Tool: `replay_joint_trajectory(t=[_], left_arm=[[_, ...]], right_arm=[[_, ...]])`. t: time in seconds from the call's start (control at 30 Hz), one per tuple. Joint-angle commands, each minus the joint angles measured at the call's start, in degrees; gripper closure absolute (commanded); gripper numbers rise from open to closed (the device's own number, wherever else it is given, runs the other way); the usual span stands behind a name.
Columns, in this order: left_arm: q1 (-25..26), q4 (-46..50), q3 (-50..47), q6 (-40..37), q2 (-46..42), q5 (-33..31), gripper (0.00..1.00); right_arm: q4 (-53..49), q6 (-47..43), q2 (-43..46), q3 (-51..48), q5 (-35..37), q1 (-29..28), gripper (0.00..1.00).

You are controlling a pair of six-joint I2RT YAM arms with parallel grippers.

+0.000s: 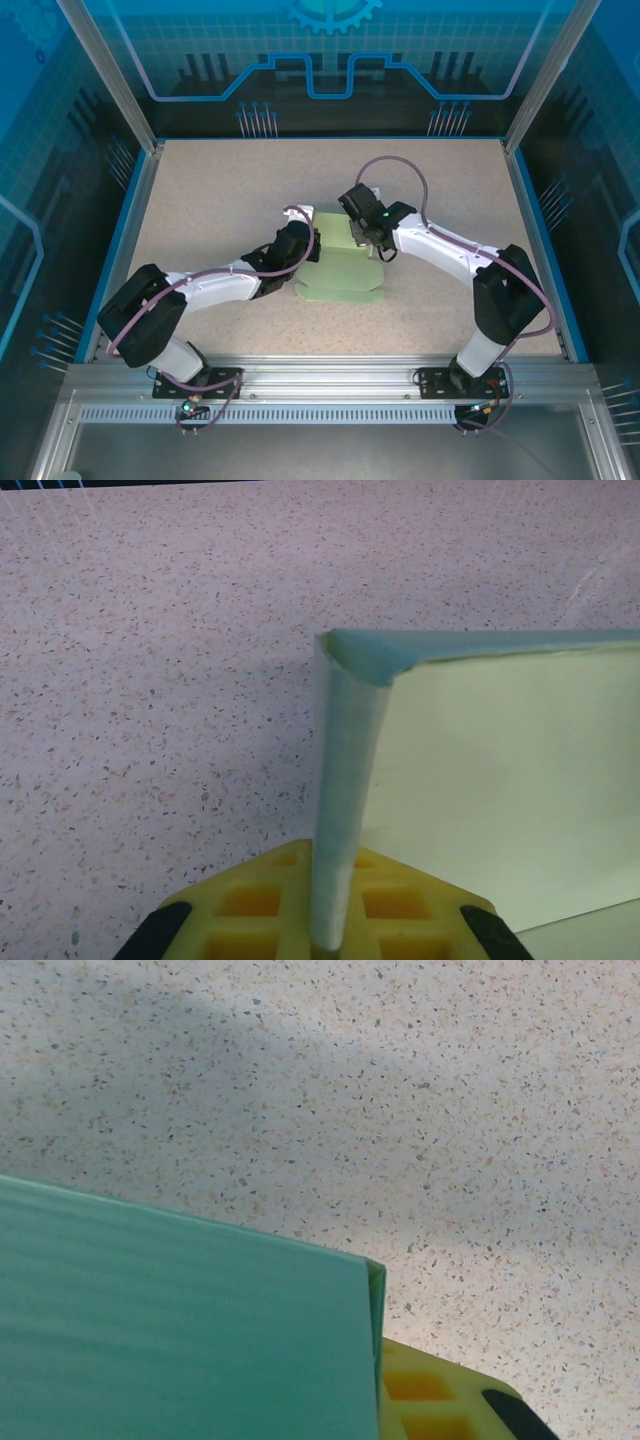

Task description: Fold the paper box

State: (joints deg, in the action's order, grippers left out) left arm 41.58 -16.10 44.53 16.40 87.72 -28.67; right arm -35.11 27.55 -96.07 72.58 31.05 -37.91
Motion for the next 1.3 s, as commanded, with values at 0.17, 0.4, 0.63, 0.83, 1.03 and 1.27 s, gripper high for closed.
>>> replay_joint_trajectory(t=[0.17, 0.4, 0.63, 0.83, 1.03, 1.27], left_arm=[[0.0, -0.8, 1.2, -1.2, 0.4, -1.0, 0.99], [0.0, -0.2, 1.6, -1.5, 1.0, -1.8, 0.98], [0.0, 0.2, 1.8, -1.6, 1.6, -2.2, 0.99], [-0.7, 3.0, 2.2, -2.2, 1.2, -1.2, 0.99], [-6.1, 18.5, 8.4, -2.5, 5.3, 9.7, 0.98], [-11.2, 33.1, 18.2, -5.5, 12.3, 20.3, 0.94]], right_arm=[[-4.6, -3.1, -1.8, 1.3, 2.4, 0.4, 0.80], [-1.6, -4.3, 3.7, 1.0, -8.7, 0.4, 0.60], [0.0, -4.1, 7.0, 0.0, -16.3, 0.8, 0.47], [-1.3, -6.3, 12.3, -0.6, -19.1, 2.3, 0.42], [3.2, -8.2, 20.4, -3.5, -33.5, 8.9, 0.39], [3.1, -9.5, 22.5, -6.8, -35.2, 17.8, 0.39]])
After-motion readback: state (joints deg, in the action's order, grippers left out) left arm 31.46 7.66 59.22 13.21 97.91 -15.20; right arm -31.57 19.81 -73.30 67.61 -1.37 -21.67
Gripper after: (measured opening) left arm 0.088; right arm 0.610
